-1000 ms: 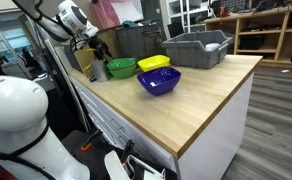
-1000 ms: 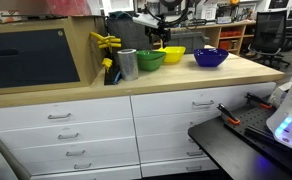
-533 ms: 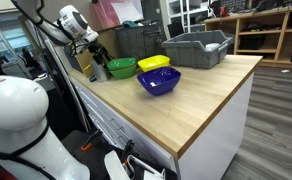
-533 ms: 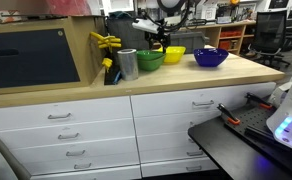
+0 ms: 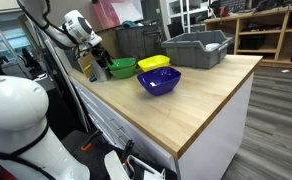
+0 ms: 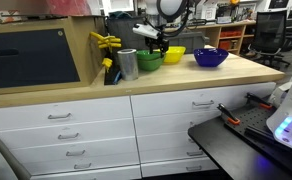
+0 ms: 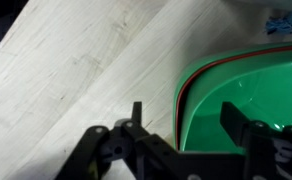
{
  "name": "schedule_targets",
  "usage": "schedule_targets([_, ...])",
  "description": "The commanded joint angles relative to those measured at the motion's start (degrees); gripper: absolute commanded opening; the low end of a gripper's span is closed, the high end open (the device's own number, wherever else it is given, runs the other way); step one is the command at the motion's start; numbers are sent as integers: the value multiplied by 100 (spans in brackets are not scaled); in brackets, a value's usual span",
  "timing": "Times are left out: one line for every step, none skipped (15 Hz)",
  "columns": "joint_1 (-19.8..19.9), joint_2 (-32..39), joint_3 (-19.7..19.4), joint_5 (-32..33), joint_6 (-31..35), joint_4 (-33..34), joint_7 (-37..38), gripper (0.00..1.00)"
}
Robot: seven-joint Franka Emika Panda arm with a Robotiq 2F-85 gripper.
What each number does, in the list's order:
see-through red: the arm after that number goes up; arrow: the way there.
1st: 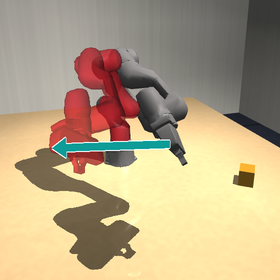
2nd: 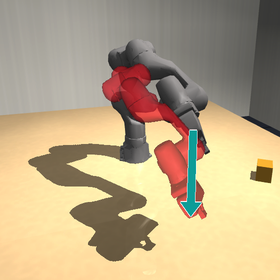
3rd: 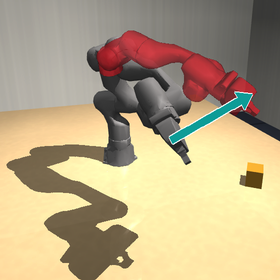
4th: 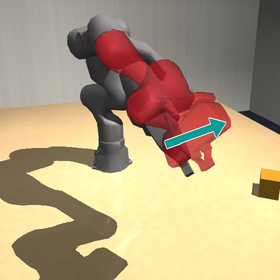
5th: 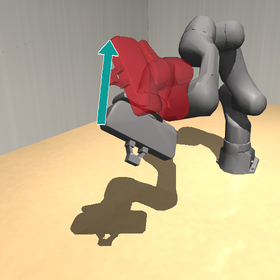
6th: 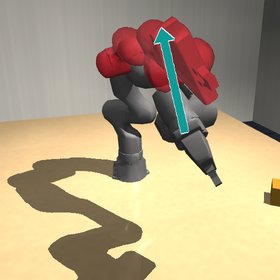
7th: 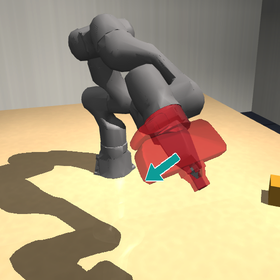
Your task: Remove the top green bowl from the stacked bowls and place it in between the blue and yellow bowls
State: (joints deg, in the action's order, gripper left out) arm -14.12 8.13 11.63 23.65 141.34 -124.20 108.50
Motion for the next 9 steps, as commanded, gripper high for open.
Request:
schedule_targets([-127,108,-140,89,187,73,192,51])
schedule_targets([-139,116,-154,97,191,86,197,42])
schedule_targets([-143,120,-162,86,204,92,192,35])
schedule_targets([-148,123,-171,82,213,98,191,27])
schedule_targets([-155,122,-180,80,223,101,191,20])
schedule_targets([-164,118,-190,78,233,101,192,13])
schedule_targets([-169,115,-198,76,241,102,194,5])
schedule_targets([-174,113,-203,73,249,104,195,0])
schedule_targets([-175,110,-208,72,269,107,193,0])
